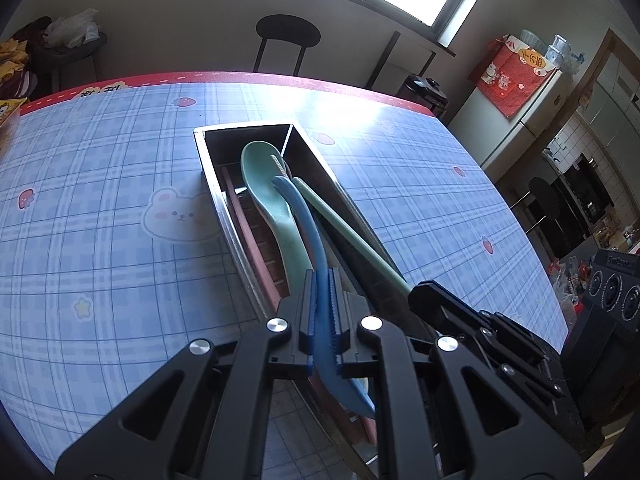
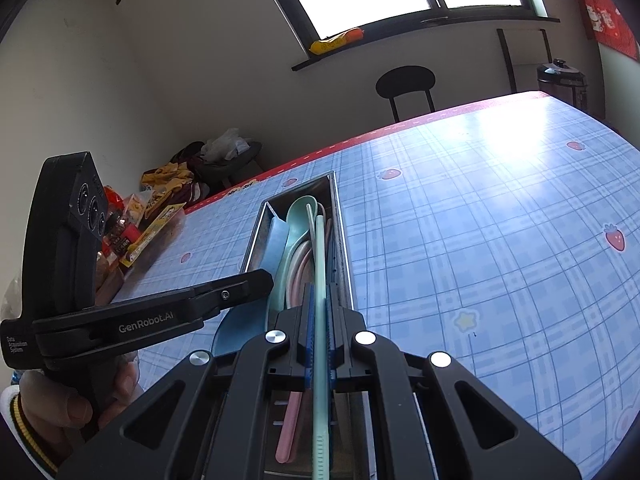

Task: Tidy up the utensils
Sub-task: 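Open the left tool on the blue spoon while the right tool releases the green chopstick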

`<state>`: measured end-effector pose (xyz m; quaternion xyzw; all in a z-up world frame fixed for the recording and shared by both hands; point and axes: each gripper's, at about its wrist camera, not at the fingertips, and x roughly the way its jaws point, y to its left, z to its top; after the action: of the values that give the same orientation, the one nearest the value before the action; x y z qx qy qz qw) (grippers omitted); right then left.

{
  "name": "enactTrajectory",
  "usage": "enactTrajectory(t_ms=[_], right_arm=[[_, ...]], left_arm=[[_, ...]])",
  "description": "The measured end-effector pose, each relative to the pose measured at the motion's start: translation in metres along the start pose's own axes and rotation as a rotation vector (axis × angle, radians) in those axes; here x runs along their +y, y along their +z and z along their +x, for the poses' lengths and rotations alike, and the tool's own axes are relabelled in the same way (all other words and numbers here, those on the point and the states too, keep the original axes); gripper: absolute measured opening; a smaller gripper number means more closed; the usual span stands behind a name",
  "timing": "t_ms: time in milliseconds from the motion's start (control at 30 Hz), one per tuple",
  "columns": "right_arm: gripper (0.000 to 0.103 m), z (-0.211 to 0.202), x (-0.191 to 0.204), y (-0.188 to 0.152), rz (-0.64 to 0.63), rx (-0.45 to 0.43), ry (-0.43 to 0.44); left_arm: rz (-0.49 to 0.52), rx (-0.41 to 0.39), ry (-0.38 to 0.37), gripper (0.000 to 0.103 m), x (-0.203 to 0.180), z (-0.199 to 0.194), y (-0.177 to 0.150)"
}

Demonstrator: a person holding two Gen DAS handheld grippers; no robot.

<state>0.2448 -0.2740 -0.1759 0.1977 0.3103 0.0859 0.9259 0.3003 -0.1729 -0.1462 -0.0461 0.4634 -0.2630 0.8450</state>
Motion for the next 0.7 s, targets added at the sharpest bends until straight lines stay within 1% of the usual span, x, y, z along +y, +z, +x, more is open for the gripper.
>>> enactTrajectory(t_ms=[267,467,533,633,667,700], right_arm=[[0.006,0.008,0.001,0.000,-0.009,0.019,-0.003],[0.006,0.011,0.003,-0.001,-0.020,0.029,-0.003],[0.007,0.010,0.003,-0.001,-0.021,0.027,-0.002],[0.009,0.008,0.007,-0.001,-0.037,0.023,-0.005],[0.011,0.007,0.008,-0.001,-0.044,0.021,-0.005],[0.017,0.006,0.010,-0.001,-0.050,0.017,-0.006]], left_arm=[[0.013,0.009,0.024,0.011,0.002,0.007,0.005],[0.017,0.001,0.037,0.012,0.002,0.007,0.010],[0.012,-0.008,0.030,0.019,0.004,0.003,0.011],[0.011,-0.035,0.025,0.024,0.006,-0.008,0.013],[0.012,-0.046,0.028,0.025,0.007,-0.013,0.014],[0.013,-0.057,0.029,0.029,0.007,-0.018,0.014]])
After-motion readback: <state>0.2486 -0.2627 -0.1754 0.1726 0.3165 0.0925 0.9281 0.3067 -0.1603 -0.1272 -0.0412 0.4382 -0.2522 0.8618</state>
